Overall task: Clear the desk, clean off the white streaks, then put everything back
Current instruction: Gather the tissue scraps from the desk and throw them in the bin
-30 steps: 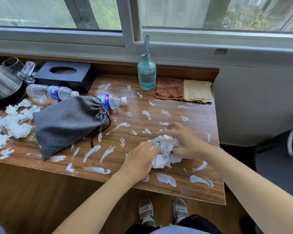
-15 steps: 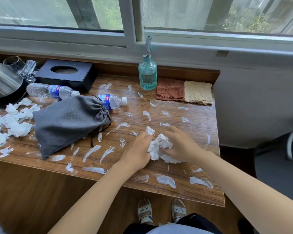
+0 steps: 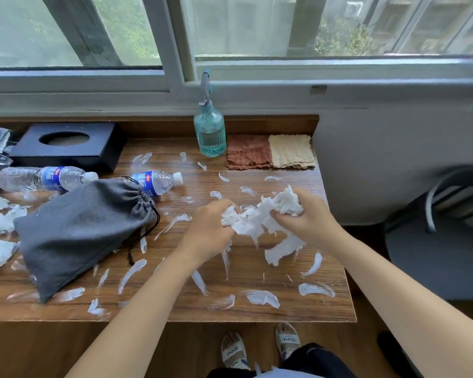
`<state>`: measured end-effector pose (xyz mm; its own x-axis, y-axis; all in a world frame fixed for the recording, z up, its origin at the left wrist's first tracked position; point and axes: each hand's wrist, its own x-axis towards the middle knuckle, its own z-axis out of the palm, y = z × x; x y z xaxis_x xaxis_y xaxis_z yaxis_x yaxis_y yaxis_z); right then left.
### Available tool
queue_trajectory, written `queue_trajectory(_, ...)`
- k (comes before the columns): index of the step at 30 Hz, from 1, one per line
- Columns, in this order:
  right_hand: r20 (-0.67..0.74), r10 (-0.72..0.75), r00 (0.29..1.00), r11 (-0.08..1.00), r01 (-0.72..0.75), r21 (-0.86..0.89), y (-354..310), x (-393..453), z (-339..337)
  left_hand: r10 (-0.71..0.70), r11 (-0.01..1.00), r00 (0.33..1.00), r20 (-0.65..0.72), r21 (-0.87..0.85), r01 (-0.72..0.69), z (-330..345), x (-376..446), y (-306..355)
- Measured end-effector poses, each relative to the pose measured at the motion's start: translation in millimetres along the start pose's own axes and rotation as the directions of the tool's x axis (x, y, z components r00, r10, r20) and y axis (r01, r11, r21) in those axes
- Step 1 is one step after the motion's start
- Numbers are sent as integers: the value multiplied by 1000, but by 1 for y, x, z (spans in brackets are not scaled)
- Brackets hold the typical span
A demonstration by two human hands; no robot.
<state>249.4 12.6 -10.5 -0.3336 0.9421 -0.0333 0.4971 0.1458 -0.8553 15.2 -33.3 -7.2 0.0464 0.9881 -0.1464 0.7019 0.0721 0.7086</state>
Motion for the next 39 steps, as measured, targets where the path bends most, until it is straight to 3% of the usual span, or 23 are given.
queue_trajectory(8, -294, 21, 956, 991, -59, -122, 19, -45, -46, 170, 982, 979, 112, -98, -159, 41, 25, 63)
queue_trajectory(14, -483, 91, 871, 986, -146, -77, 41, -94, -101, 235, 965, 952, 196, -168, -204, 81, 23, 115)
queue_trajectory(17, -538, 117, 835, 981, -181, -66, 61, -126, -134, 328, 940, 922, 206, -170, -296, 114, 23, 152)
queue_trajectory(23, -650, 116, 751, 974, -215, -75, 122, -206, -218, 475, 876, 859, 190, -194, -442, 214, 10, 249)
queue_trajectory(29, -667, 153, 729, 968, -247, -48, 205, -292, -299, 468, 882, 845, 260, -195, -429, 334, -11, 329)
queue_trajectory(34, -695, 216, 686, 953, -303, -3, 265, -347, -343, 486, 874, 821, 300, -192, -447, 422, -16, 376)
queue_trajectory(39, -745, 271, 609, 931, -363, 41, 333, -384, -357, 562, 827, 740, 370, -218, -518, 507, -6, 395)
